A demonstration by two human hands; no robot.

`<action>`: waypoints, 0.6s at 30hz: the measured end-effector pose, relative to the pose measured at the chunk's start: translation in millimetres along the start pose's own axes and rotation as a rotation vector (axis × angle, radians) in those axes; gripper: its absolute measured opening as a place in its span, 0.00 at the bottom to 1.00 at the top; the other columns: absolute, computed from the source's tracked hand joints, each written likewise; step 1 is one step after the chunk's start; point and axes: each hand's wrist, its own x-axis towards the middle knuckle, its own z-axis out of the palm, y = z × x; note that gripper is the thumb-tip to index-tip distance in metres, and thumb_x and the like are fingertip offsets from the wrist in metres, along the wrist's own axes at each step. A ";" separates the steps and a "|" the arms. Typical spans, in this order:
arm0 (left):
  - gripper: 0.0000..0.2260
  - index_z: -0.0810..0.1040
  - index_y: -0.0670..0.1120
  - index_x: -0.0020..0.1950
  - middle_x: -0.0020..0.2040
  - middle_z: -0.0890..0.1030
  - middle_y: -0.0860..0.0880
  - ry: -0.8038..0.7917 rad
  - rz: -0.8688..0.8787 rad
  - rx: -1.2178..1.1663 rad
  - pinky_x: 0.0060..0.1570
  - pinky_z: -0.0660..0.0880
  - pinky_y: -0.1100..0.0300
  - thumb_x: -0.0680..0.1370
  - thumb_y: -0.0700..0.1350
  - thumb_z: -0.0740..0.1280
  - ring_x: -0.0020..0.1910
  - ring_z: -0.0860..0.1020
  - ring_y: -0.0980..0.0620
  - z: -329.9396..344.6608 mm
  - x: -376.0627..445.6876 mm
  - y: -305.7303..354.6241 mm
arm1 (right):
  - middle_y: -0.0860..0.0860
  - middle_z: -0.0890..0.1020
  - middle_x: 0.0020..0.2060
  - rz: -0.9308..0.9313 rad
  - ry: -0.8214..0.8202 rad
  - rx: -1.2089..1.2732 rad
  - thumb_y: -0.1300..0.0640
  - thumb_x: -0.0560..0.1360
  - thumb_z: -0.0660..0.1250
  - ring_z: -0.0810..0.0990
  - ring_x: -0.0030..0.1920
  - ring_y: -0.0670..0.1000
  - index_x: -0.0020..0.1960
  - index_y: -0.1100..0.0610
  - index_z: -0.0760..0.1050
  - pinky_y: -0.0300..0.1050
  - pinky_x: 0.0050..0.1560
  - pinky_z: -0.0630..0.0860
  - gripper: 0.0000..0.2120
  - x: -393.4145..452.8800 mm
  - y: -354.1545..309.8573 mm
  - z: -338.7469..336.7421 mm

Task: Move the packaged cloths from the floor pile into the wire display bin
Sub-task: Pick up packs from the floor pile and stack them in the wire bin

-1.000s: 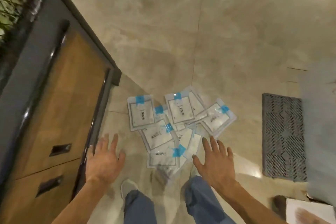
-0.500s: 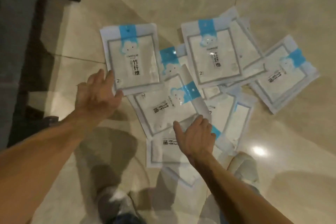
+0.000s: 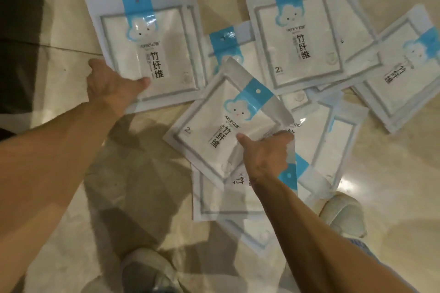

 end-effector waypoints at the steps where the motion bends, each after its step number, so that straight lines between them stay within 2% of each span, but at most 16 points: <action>1: 0.37 0.69 0.39 0.69 0.67 0.77 0.40 0.019 -0.006 -0.013 0.62 0.75 0.50 0.69 0.53 0.82 0.64 0.77 0.42 -5.4 -2.5 -4.5 | 0.51 0.80 0.46 0.000 -0.033 0.089 0.49 0.66 0.83 0.81 0.52 0.60 0.56 0.58 0.69 0.60 0.64 0.75 0.29 3.2 1.5 -2.5; 4: 0.24 0.76 0.44 0.66 0.61 0.82 0.47 -0.010 -0.061 -0.242 0.56 0.79 0.50 0.72 0.45 0.80 0.56 0.80 0.46 -22.0 -14.5 -14.9 | 0.54 0.84 0.42 -0.054 -0.124 0.265 0.53 0.67 0.81 0.85 0.45 0.58 0.46 0.59 0.77 0.60 0.53 0.82 0.17 5.0 0.3 -19.7; 6: 0.21 0.77 0.46 0.66 0.58 0.82 0.50 -0.086 -0.081 -0.407 0.56 0.79 0.53 0.75 0.40 0.77 0.55 0.81 0.49 -36.2 -28.5 -17.1 | 0.52 0.85 0.42 -0.110 -0.208 0.395 0.59 0.72 0.78 0.85 0.42 0.50 0.48 0.57 0.78 0.52 0.49 0.84 0.10 3.1 -4.5 -40.5; 7: 0.21 0.77 0.46 0.67 0.57 0.82 0.52 -0.112 -0.073 -0.442 0.56 0.77 0.55 0.76 0.38 0.76 0.54 0.81 0.50 -45.0 -38.4 -17.0 | 0.50 0.85 0.44 -0.125 -0.248 0.453 0.63 0.75 0.76 0.86 0.42 0.47 0.51 0.56 0.78 0.48 0.47 0.85 0.09 0.3 -9.7 -55.4; 9: 0.22 0.75 0.47 0.68 0.56 0.82 0.55 -0.142 -0.031 -0.454 0.56 0.78 0.56 0.76 0.37 0.75 0.50 0.81 0.55 -64.7 -58.1 -13.4 | 0.51 0.87 0.48 -0.144 -0.299 0.498 0.67 0.76 0.73 0.87 0.46 0.50 0.58 0.57 0.79 0.47 0.47 0.85 0.12 -3.4 -20.6 -87.4; 12: 0.21 0.76 0.49 0.64 0.45 0.85 0.62 -0.216 0.020 -0.522 0.40 0.82 0.65 0.75 0.34 0.74 0.41 0.83 0.65 -101.7 -93.1 -0.5 | 0.51 0.88 0.47 -0.191 -0.335 0.472 0.65 0.76 0.74 0.88 0.46 0.52 0.58 0.58 0.80 0.47 0.45 0.85 0.12 -9.8 -42.4 -142.8; 13: 0.21 0.77 0.50 0.64 0.45 0.86 0.61 -0.257 0.026 -0.555 0.38 0.82 0.66 0.75 0.33 0.74 0.42 0.84 0.65 -116.7 -104.6 5.8 | 0.51 0.89 0.45 -0.189 -0.352 0.478 0.65 0.75 0.75 0.88 0.45 0.52 0.56 0.58 0.81 0.45 0.43 0.85 0.10 -14.2 -52.2 -163.7; 15: 0.24 0.78 0.49 0.67 0.51 0.87 0.54 -0.340 0.021 -0.612 0.43 0.84 0.59 0.73 0.32 0.74 0.49 0.86 0.56 -148.3 -128.1 21.0 | 0.51 0.89 0.44 -0.198 -0.386 0.478 0.64 0.75 0.75 0.89 0.45 0.53 0.54 0.57 0.82 0.44 0.41 0.84 0.09 -23.5 -74.9 -206.2; 18: 0.25 0.78 0.49 0.67 0.56 0.86 0.50 -0.407 0.035 -0.641 0.51 0.84 0.50 0.73 0.33 0.74 0.53 0.86 0.50 -202.3 -168.6 47.6 | 0.54 0.89 0.46 -0.229 -0.428 0.461 0.65 0.75 0.75 0.88 0.48 0.56 0.54 0.58 0.83 0.49 0.49 0.83 0.09 -43.3 -114.7 -273.0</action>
